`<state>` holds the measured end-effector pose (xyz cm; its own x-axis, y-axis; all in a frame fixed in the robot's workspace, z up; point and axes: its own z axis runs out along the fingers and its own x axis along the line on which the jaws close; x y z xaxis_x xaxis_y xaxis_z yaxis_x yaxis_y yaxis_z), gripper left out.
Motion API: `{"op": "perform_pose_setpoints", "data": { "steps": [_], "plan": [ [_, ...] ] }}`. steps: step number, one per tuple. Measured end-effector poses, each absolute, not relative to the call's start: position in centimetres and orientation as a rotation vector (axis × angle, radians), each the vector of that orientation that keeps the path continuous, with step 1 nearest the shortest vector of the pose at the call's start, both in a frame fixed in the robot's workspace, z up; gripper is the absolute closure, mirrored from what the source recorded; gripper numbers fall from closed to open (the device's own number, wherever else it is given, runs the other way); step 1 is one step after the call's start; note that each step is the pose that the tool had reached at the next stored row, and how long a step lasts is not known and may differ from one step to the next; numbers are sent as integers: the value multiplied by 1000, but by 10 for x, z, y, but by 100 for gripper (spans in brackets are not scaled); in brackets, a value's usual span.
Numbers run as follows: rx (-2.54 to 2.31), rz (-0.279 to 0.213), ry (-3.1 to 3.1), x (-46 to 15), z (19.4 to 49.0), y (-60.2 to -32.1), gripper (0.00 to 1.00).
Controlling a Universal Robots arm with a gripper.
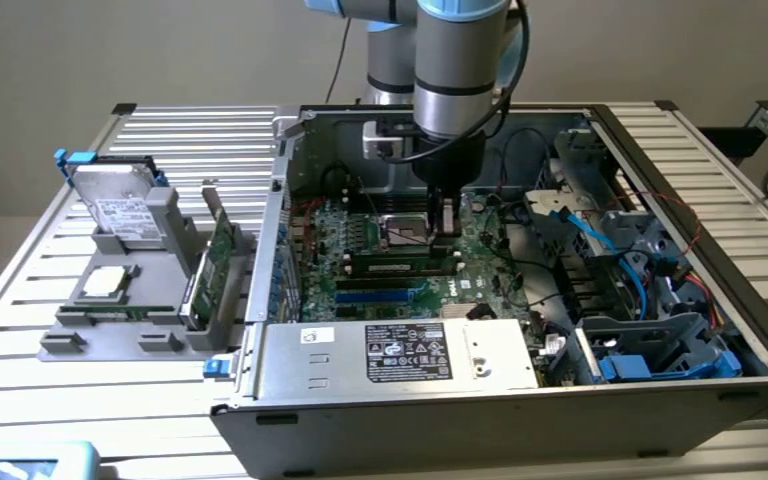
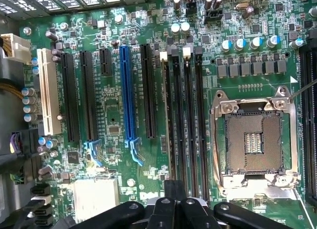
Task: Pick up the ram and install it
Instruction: 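Press down the ram until it locks into place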
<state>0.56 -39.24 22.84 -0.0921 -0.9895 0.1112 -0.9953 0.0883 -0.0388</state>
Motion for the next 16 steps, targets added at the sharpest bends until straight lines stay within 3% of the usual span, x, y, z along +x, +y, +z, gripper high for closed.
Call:
{"op": "perform_pose_setpoints", "data": {
  "steps": [16],
  "plan": [
    [2071,156,-2282,0,234,-393,89]
  ]
}}
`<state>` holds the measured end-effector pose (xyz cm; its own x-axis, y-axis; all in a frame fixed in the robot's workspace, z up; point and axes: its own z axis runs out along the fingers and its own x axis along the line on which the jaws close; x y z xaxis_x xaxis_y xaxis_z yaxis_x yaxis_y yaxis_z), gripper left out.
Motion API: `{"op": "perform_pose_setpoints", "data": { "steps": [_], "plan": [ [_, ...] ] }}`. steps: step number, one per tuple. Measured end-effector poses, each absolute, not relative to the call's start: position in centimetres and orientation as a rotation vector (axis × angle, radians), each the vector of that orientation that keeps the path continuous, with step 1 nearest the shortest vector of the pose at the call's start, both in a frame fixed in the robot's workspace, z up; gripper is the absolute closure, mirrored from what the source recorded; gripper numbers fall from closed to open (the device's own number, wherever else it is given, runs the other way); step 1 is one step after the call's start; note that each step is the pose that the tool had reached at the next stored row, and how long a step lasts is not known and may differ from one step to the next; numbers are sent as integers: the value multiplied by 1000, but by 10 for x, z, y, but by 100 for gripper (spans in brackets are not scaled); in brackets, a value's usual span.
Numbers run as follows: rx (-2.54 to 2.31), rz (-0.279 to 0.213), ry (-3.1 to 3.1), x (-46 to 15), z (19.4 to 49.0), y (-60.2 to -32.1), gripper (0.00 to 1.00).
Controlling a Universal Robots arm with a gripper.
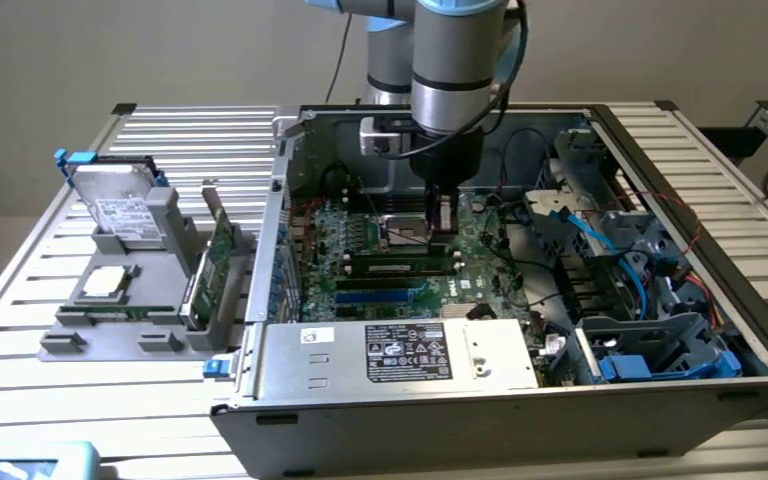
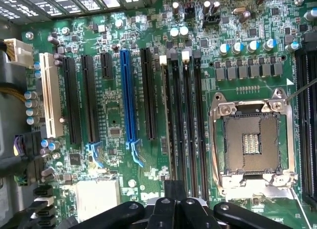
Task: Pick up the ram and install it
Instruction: 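Press down the ram until it locks into place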
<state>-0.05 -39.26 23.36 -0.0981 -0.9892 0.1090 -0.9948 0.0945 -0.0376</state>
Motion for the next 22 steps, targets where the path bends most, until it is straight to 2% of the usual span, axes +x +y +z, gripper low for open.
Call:
{"op": "perform_pose_setpoints", "data": {
  "steps": [12,22],
  "plan": [
    [2072,157,-2282,-47,234,-393,89],
    [2083,162,-2276,-59,233,-392,89]
  ]
}}
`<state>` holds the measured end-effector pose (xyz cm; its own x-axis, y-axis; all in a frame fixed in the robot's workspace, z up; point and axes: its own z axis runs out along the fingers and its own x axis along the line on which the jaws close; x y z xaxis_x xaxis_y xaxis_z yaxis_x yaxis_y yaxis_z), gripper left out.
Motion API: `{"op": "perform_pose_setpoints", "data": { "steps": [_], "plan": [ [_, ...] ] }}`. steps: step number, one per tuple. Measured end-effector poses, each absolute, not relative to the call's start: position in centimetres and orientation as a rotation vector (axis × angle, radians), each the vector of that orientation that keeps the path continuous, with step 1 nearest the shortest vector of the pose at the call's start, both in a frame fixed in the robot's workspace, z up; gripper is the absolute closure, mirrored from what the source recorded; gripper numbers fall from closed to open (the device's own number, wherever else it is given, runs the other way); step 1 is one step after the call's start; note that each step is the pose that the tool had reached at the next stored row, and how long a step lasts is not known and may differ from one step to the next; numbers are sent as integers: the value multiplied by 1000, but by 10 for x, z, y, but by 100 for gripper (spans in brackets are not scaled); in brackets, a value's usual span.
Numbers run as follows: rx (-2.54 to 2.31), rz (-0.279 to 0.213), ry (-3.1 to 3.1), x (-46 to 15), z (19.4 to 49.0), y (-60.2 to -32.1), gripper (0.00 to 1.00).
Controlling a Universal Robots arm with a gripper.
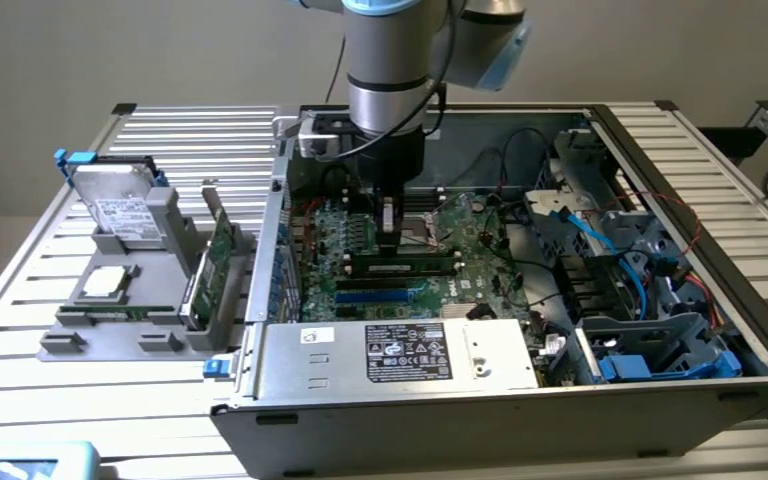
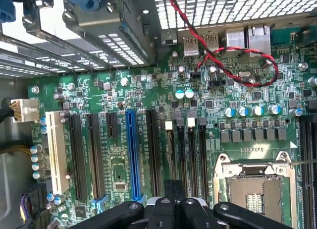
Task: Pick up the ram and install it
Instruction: 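Press down the ram until it locks into place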
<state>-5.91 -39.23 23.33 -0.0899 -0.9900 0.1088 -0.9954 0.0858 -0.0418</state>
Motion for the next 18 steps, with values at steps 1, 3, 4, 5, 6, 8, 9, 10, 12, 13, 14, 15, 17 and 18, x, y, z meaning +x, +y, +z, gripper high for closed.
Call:
{"op": "perform_pose_setpoints", "data": {
  "steps": [1,3,4,5,6,8,9,10,12,13,14,15,17,18],
  "plan": [
    [2088,162,-2272,-60,233,-392,89],
    [2099,162,-2262,-63,233,-392,89],
    [2104,162,-2258,-64,233,-392,89],
    [2109,162,-2254,-65,233,-392,89],
    [2114,163,-2249,-67,233,-392,89],
    [2122,163,-2241,-69,233,-392,89],
    [2124,163,-2240,-69,232,-392,89],
    [2125,163,-2239,-71,232,-392,89],
    [2127,164,-2238,-73,232,-391,89],
    [2128,164,-2237,-74,232,-391,89],
    [2129,164,-2236,-74,231,-391,89],
    [2129,165,-2237,-74,231,-391,89],
    [2131,169,-2238,-75,229,-391,89],
    [2132,170,-2238,-75,228,-391,89]
  ]
}}
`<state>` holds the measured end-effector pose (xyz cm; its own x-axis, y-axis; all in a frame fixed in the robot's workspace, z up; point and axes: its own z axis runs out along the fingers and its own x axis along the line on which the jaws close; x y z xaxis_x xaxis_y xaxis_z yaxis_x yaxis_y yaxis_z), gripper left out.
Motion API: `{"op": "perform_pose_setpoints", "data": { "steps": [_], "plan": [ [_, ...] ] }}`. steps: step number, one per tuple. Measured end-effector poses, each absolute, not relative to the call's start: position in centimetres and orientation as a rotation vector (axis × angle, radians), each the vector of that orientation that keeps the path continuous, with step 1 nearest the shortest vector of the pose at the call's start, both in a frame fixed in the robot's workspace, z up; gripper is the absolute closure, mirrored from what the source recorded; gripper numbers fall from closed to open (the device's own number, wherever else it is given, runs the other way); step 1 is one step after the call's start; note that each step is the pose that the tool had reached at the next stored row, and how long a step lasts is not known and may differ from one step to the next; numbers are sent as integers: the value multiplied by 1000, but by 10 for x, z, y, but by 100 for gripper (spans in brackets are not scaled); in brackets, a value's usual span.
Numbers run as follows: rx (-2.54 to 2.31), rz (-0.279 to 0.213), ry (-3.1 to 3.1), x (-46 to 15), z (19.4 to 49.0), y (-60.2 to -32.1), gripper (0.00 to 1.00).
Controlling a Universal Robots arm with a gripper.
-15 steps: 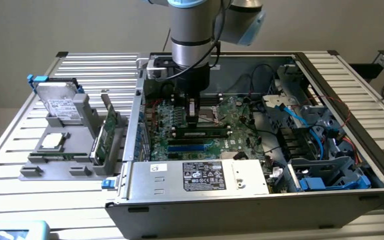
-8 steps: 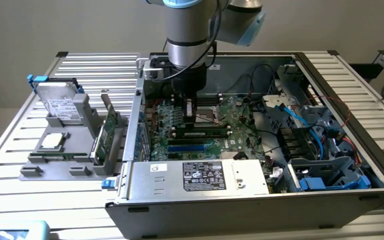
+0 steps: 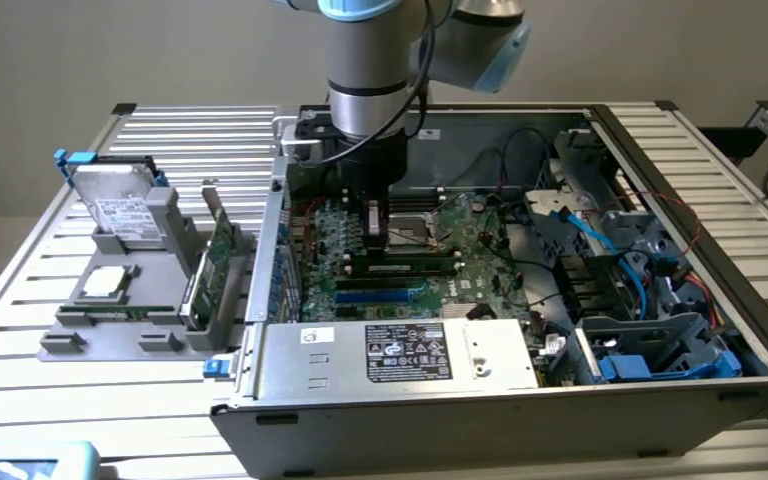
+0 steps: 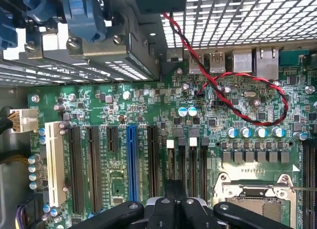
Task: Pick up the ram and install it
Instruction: 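Press down the ram until it locks into place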
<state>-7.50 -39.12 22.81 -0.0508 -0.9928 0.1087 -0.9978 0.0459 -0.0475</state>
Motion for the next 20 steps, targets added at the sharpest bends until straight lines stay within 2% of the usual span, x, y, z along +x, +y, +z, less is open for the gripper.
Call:
{"op": "perform_pose_setpoints", "data": {
  "steps": [14,20],
  "plan": [
    [2135,175,-2240,-78,225,-390,89],
    [2139,175,-2236,-72,238,-391,89]
  ]
}}
